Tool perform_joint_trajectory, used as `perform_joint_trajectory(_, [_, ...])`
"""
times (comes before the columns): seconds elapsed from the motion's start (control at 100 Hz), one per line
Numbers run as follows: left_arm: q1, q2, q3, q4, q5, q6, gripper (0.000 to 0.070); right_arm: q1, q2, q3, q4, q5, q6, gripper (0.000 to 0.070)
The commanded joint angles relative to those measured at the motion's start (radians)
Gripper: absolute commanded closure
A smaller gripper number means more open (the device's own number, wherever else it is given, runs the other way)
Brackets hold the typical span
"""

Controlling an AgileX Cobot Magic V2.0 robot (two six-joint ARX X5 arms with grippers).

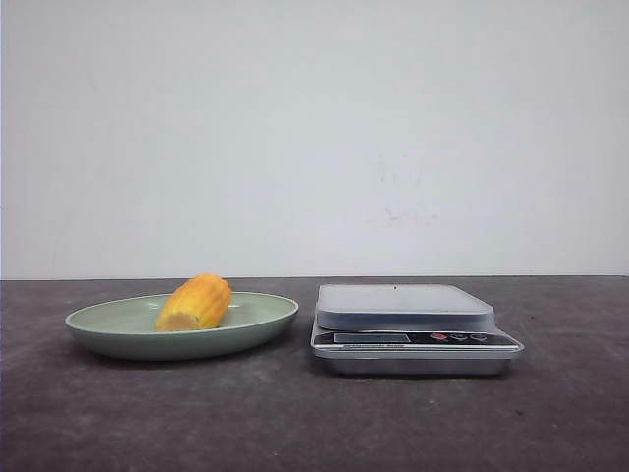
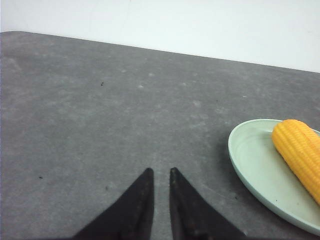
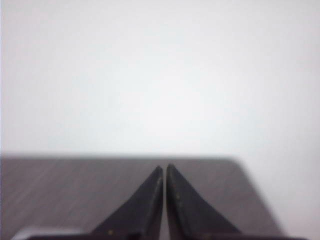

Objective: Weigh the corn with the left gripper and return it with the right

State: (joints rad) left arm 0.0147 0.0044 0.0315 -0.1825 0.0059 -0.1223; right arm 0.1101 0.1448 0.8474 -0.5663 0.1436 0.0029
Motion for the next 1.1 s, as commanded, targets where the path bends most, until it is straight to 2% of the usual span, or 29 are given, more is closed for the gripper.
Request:
perform_joint_trajectory(0.0, [0.001, -0.001, -0.018, 0.003, 0.001, 0.006, 0.0684, -0.035, -0.035, -0.122, 0.139, -0.025, -0.016, 0.0697])
perform_joint_trajectory(0.25, [0.001, -0.001, -0.018, 0.003, 0.001, 0.006, 0.0684, -0.089, -0.140, -0.562, 0.438, -0.041, 0.003, 0.0697])
perform_joint_trajectory(0.49, [0.001, -0.001, -0.018, 0.002, 0.001, 0.006, 0.0684, -0.088, -0.141, -0.798, 0.495, -0.039, 0.082, 0.0697])
perform_joint_trajectory(0.57, [0.001, -0.001, -0.018, 0.002, 0.001, 0.006, 0.0684, -0.088, -0.141, -0.838, 0.495, -0.041, 0.121, 0.0697])
perform_joint_trajectory(0.74, [0.001, -0.001, -0.018, 0.003, 0.001, 0.006, 0.0684, -0.088, -0.141, -0.837, 0.453, -0.040, 0.113, 0.0697])
perform_joint_trajectory(0.83, [0.001, -0.001, -0.018, 0.003, 0.001, 0.006, 0.0684, -0.088, -0.141, -0.837, 0.390, -0.042, 0.108, 0.0697])
perform_joint_trajectory(1.09, [0.001, -0.001, -0.018, 0.002, 0.001, 0.006, 0.0684, -0.088, -0.141, -0.837, 0.416, -0.044, 0.111, 0.0697])
